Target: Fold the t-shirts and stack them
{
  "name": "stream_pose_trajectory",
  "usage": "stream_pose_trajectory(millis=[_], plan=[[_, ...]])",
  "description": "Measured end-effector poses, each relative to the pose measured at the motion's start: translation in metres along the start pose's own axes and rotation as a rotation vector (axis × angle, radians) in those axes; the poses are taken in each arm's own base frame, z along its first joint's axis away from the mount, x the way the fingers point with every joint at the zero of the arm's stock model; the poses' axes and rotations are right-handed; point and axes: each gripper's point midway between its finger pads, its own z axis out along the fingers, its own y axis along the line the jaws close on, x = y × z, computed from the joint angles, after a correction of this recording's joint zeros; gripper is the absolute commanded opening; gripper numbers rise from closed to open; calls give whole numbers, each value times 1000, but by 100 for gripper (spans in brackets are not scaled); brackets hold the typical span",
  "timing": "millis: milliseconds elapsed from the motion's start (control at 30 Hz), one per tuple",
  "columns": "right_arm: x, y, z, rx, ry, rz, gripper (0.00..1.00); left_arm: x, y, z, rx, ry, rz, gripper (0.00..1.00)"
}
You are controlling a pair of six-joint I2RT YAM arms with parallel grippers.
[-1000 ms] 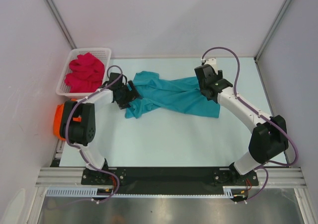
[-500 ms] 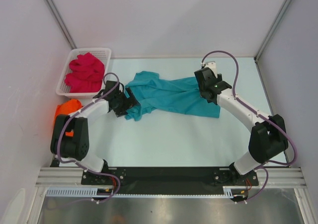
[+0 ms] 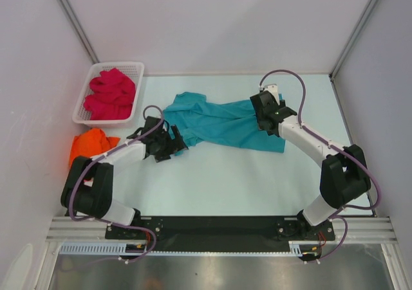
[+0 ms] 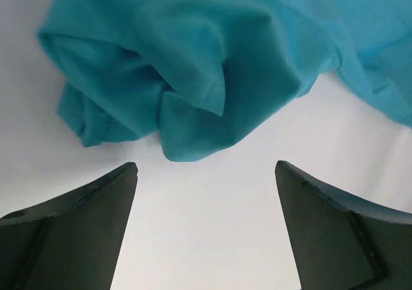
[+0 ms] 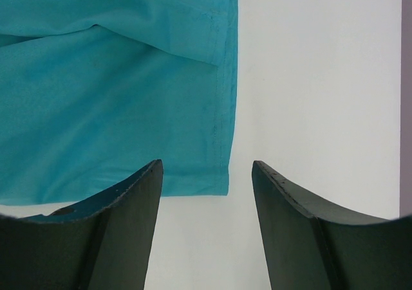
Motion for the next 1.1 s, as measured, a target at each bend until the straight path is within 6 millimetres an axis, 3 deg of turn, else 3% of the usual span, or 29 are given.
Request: stream_pose_trajectory(millis=[133, 300, 367, 400, 467, 533, 567, 733, 867, 1000, 1100], plan=[[2, 0, 1, 1, 4, -2, 63, 20, -7, 19, 6, 42, 39, 94], [9, -3, 7, -1, 28, 16, 63, 10, -30, 32, 70, -4, 56, 92], [14, -8, 12, 3, 47, 27, 63, 6, -34, 35, 84, -17, 59, 85], [18, -11, 14, 5, 60, 36, 63, 5, -35, 37, 88, -22, 59, 75], [23, -15, 18, 8, 77, 53, 63, 4, -36, 39, 92, -26, 57, 30], [25, -16, 20, 6, 87, 64, 62, 6, -32, 44, 80, -16, 52, 8], [26, -16, 21, 1, 92, 69, 63, 10, -28, 46, 66, -2, 52, 1], [29, -14, 23, -12, 103, 87, 62, 15, -23, 45, 45, 19, 56, 0], [31, -11, 24, -20, 114, 94, 62, 14, -22, 29, 19, 25, 68, 0], [36, -8, 28, -19, 130, 101, 63, -8, -42, -1, 46, -35, 94, 0], [44, -7, 33, -11, 156, 100, 63, -36, -65, -34, 100, -119, 110, 0]])
